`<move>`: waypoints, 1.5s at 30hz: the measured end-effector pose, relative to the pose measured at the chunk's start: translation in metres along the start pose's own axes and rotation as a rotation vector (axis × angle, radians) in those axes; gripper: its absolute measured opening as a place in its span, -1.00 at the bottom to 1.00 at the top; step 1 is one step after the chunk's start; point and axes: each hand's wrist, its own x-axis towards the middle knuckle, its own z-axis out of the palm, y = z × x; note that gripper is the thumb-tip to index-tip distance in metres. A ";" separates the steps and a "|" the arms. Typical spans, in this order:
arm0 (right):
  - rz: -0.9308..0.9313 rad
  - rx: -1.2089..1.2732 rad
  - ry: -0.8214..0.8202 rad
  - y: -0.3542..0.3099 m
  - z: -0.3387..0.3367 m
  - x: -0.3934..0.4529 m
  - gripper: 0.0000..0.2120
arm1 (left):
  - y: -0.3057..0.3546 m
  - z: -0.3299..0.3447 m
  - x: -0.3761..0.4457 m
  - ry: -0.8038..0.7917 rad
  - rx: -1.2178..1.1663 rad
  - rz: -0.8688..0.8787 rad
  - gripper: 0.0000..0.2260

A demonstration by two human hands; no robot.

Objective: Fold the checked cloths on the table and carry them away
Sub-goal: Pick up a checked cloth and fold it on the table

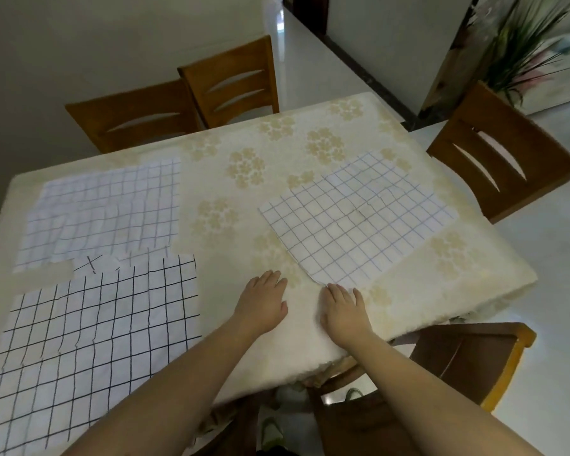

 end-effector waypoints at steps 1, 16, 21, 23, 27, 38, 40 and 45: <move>-0.018 0.008 0.021 -0.002 -0.001 -0.003 -0.45 | -0.001 -0.001 -0.001 0.000 0.004 0.009 -0.49; -0.249 0.185 0.540 -0.016 -0.037 -0.083 -0.62 | -0.022 -0.025 0.027 0.183 0.064 0.186 -0.36; -0.215 0.261 0.558 -0.013 -0.034 -0.102 -0.69 | -0.045 -0.025 0.033 0.110 0.188 0.179 -0.61; -0.170 0.287 0.542 -0.012 -0.033 -0.106 -0.73 | -0.052 -0.020 0.029 0.133 0.209 0.176 -0.67; -0.092 0.318 0.510 -0.011 -0.032 -0.112 -0.78 | -0.065 -0.016 0.005 0.107 0.220 0.185 -0.66; 0.041 0.525 0.386 -0.008 -0.035 -0.124 -0.81 | -0.099 -0.033 -0.082 -0.269 0.015 0.264 -0.79; 0.058 0.568 0.382 -0.007 -0.037 -0.125 -0.79 | -0.099 -0.040 -0.086 -0.291 -0.039 0.286 -0.75; 0.099 0.657 0.403 0.003 -0.046 -0.123 -0.74 | -0.099 -0.058 -0.078 -0.258 -0.084 0.205 -0.82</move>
